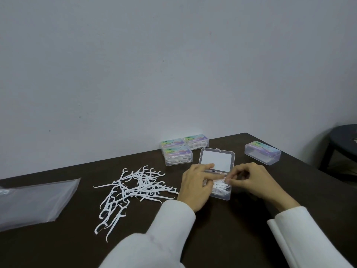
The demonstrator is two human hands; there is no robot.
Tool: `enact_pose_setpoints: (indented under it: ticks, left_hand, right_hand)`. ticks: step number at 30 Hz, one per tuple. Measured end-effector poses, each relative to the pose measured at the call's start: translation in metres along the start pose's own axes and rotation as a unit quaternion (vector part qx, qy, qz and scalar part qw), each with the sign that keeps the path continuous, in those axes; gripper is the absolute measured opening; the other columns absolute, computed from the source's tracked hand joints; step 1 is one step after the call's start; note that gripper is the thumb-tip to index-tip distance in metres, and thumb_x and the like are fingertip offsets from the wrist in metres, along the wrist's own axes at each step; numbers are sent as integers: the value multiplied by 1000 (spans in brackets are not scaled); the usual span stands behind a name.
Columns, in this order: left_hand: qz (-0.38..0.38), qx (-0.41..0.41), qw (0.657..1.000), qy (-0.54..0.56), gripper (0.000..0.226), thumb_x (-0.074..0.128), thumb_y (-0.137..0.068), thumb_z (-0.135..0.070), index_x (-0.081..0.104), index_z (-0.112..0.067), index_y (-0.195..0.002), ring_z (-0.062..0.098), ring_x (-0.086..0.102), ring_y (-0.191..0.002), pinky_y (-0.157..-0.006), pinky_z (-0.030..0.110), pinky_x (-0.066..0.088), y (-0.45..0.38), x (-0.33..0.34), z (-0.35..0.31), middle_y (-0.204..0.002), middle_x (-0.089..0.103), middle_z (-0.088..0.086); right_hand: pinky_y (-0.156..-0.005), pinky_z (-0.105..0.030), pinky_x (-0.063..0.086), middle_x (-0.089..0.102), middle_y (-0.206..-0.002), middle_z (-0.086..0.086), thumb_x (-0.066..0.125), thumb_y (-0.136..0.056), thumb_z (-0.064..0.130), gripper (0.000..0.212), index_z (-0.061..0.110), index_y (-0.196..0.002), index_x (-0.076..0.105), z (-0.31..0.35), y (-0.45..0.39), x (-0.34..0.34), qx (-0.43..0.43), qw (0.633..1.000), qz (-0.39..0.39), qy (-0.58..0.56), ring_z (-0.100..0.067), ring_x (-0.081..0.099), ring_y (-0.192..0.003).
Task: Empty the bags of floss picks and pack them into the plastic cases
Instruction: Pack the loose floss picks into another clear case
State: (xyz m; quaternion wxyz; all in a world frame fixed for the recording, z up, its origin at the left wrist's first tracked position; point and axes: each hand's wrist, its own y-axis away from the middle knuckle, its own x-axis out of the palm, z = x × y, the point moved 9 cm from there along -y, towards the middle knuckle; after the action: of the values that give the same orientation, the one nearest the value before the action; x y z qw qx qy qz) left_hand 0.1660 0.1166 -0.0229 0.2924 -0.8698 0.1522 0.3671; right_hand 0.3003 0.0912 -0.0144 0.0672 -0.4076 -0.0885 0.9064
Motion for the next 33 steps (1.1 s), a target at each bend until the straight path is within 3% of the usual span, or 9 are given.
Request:
enact_pose_setpoints:
  ticks: [7, 12, 17, 21, 24, 27, 30, 33]
  left_hand:
    - [-57, -30, 994, 91, 41, 46, -92, -3, 71, -33, -105, 3, 37, -121, -111, 37, 25, 5, -15, 5, -131, 54, -12]
    - [-61, -14, 995, 78, 45, 47, -91, -2, 68, -39, -105, 2, 40, -121, -108, 37, 31, 18, -26, 7, -126, 57, -14]
    - [-77, 12, 997, 19, 39, 51, -88, -2, 68, -30, -108, -5, 43, -111, -101, 20, 34, 41, -57, 23, -115, 59, -17]
    - [-97, -18, 995, -3, 39, 55, -89, -3, 63, -37, -105, -19, 41, -106, -92, 0, 24, 68, -99, 53, -107, 55, -27]
    - [-100, -74, 992, 4, 35, 60, -89, -14, 55, -46, -104, -27, 36, -103, -85, -5, 25, 91, -132, 80, -105, 46, -36]
    - [-77, -126, 988, -36, 39, 68, -83, -31, 49, -47, -113, -14, 39, -109, -97, 15, 33, 111, -156, 105, -112, 48, -27]
    - [-29, -185, 977, -103, 62, 71, -73, -53, 43, -42, -127, 3, 41, -117, -102, 28, 37, 130, -167, 131, -119, 45, -18]
    - [35, -228, 963, -140, 100, 57, -51, -84, 33, -39, -137, 6, 38, -120, -100, 27, 38, 140, -162, 143, -125, 38, -17]
  right_hand:
    - [-57, -12, 42, 65, -75, 6, 69, -81, 19, 6, 23, -77, 68, 9, 1, -5, -23, 999, -34, -26, -7, 56, -68]
    - [-59, -6, 42, 62, -73, 10, 68, -82, 16, 9, 22, -76, 67, 27, 5, -3, -64, 995, -75, -35, -8, 55, -68]
    - [-64, -8, 44, 61, -77, 12, 68, -82, 18, 8, 25, -79, 65, 61, 4, 26, -118, 992, -41, -13, -6, 55, -71]
    - [-68, -12, 45, 62, -85, 11, 65, -84, 22, 5, 25, -87, 67, 96, 1, 62, -171, 984, 22, 36, -2, 56, -78]
    - [-79, -19, 47, 60, -94, 9, 64, -84, 28, 14, 25, -98, 65, 120, 0, 86, -209, 975, 48, 57, -2, 56, -85]
    - [-98, -30, 42, 51, -124, 5, 64, -80, 41, 50, 25, -125, 49, 129, -5, 116, -186, 970, 109, 112, -8, 48, -114]
    - [-109, -40, 33, 22, -152, 4, 64, -80, 42, 82, 27, -146, 19, 134, -9, 144, -150, 958, 177, 167, -14, 25, -138]
    - [-108, -40, 32, 16, -155, 7, 60, -83, 40, 81, 30, -148, 13, 145, -13, 154, -155, 951, 192, 187, -15, 24, -140]
